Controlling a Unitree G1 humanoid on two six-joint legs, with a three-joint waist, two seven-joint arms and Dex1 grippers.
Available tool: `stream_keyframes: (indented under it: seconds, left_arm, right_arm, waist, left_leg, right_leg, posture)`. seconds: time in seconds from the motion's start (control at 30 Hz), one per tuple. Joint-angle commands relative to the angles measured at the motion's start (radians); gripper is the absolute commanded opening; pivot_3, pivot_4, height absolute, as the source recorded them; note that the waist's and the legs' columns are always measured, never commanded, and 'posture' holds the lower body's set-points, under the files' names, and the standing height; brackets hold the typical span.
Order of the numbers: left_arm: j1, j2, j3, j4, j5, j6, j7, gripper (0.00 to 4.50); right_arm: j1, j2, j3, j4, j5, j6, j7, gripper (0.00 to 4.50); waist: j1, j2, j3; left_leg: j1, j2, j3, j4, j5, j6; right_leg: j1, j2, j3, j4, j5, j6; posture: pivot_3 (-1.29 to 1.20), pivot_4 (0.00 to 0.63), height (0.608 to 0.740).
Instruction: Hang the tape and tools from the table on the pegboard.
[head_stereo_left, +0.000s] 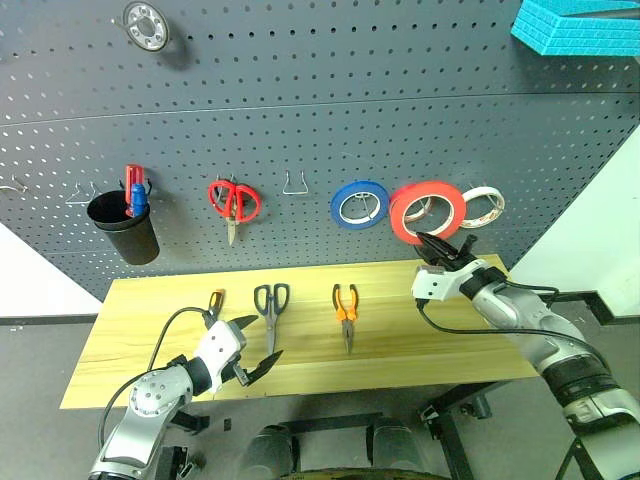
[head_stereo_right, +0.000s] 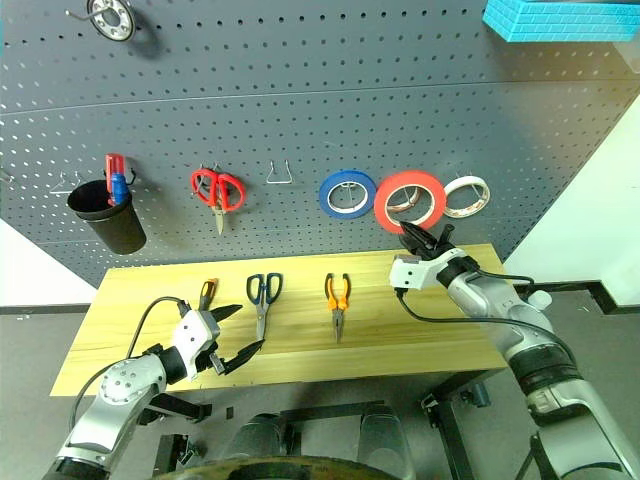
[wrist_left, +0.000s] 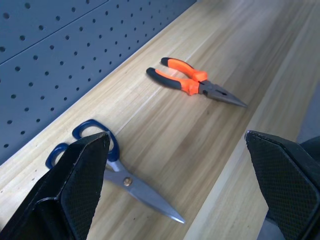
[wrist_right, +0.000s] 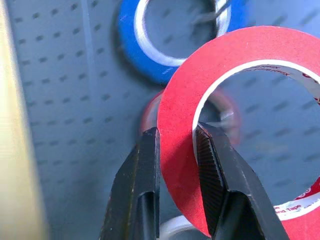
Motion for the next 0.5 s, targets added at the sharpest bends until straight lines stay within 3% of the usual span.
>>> stream_keyframes:
  seconds: [0.03,0.13,0.17,0.3,0.47,0.5]
  left_arm:
    - [-0.003,0.010,0.005,-0.040,-0.002,-0.008,0.002,4.50]
    - [0.003,0.015,0.008,-0.046,-0.003,-0.006,0.006,4.50]
    - [0.005,0.016,0.010,-0.048,-0.003,-0.006,0.007,4.50]
    - [0.014,0.020,0.014,-0.056,-0.004,-0.002,0.012,4.50]
    - [0.032,0.033,0.027,-0.054,-0.012,0.003,0.012,4.50]
    - [0.034,0.036,0.032,-0.050,-0.014,0.004,0.014,4.50]
  right_arm:
    - [-0.055,0.010,-0.006,0.063,0.061,-0.027,0.050,0.67]
    - [-0.071,0.011,-0.002,0.094,0.074,-0.048,0.064,0.67]
    - [-0.074,0.011,-0.004,0.101,0.080,-0.055,0.070,1.38]
    - [-0.066,-0.002,-0.007,0.090,0.082,-0.078,0.070,2.62]
    - [-0.016,-0.062,-0.018,-0.042,0.005,-0.168,-0.029,4.33]
    - [0.001,-0.075,-0.024,-0.077,0.016,-0.196,-0.025,4.42]
  waist:
    - [0.000,0.000,0.000]
    - [0.001,0.000,0.000]
    - [0.001,0.001,-0.001]
    - [0.002,0.001,-0.001]
    - [0.003,0.001,-0.001]
    - [0.002,0.001,-0.001]
  left_leg:
    - [0.000,0.000,0.000,0.000,0.000,0.000]
    - [0.000,0.000,0.000,0.000,0.000,0.000]
    - [0.000,0.000,0.000,0.000,0.000,0.000]
    - [0.000,0.000,0.000,0.000,0.000,0.000]
    - [0.000,0.000,0.000,0.000,0.000,0.000]
    - [0.000,0.000,0.000,0.000,0.000,0.000]
  right_leg:
    - [-0.001,0.000,0.000,0.000,0.000,0.000]
    - [-0.001,0.000,0.000,0.000,0.000,0.001]
    - [0.000,0.000,0.000,0.000,0.000,0.000]
    - [0.000,0.000,0.000,0.000,0.000,0.001]
    - [-0.001,0.000,0.000,0.000,0.000,0.000]
    - [-0.001,0.000,0.000,0.000,0.000,0.000]
  posture:
    - [-0.02,0.014,0.738]
    - [-0.02,0.014,0.738]
    - [-0.02,0.014,0.738]
    - [-0.01,0.021,0.738]
    - [-0.02,0.027,0.738]
    - [-0.02,0.028,0.738]
